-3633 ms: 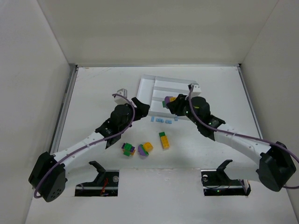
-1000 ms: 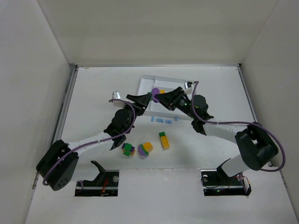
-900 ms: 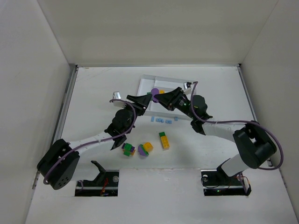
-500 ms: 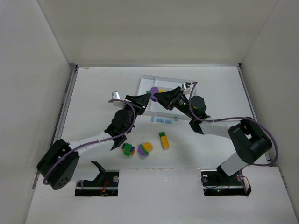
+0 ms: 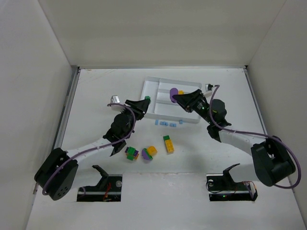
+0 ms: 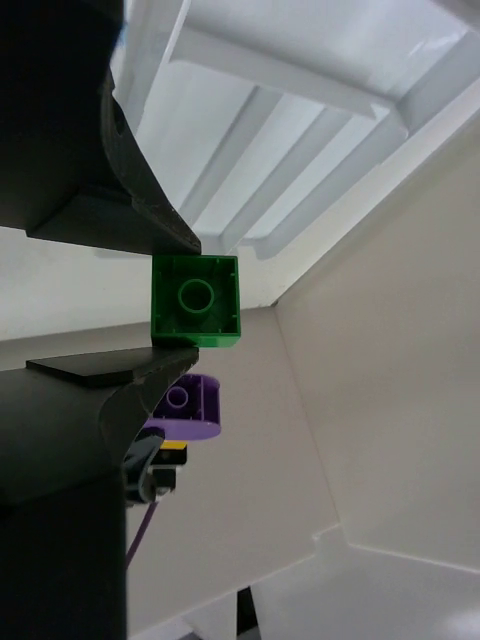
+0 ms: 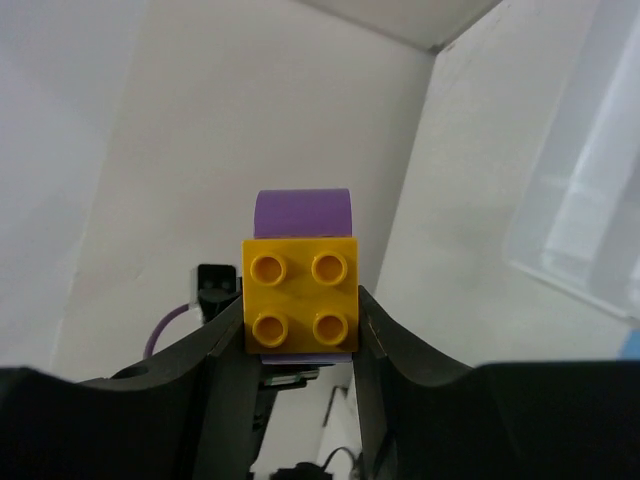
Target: Sort the legos into containers by color
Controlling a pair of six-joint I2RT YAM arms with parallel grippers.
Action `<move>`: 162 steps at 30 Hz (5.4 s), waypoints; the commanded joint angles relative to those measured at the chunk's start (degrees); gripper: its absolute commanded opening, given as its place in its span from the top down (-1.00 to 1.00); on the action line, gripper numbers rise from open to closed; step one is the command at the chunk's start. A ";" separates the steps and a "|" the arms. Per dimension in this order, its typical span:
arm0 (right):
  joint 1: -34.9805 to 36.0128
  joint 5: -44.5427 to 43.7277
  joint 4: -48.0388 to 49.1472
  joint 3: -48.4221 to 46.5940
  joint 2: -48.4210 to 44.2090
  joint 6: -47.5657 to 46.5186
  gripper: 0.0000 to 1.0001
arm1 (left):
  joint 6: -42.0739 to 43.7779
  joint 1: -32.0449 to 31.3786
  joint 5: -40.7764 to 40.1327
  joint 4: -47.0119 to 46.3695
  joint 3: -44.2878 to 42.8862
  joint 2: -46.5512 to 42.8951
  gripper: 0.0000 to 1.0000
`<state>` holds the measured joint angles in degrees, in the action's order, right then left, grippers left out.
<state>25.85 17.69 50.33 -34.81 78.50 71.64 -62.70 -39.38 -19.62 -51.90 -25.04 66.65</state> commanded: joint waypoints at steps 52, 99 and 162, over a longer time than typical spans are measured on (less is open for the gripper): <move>1.00 -6.46 -14.65 5.10 -11.18 -17.95 0.50 | -1.62 -1.36 10.99 4.82 -10.40 15.62 -0.26; 7.68 8.67 14.98 -2.55 14.75 10.37 0.39 | -11.04 3.82 20.23 -16.48 -1.77 13.59 0.39; -7.00 0.26 -8.79 -8.68 14.75 -10.61 0.40 | -6.74 9.98 23.05 -15.16 8.34 5.42 0.61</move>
<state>18.68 25.39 52.62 -37.71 95.15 71.35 -71.66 -28.69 2.85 -64.03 -15.97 73.43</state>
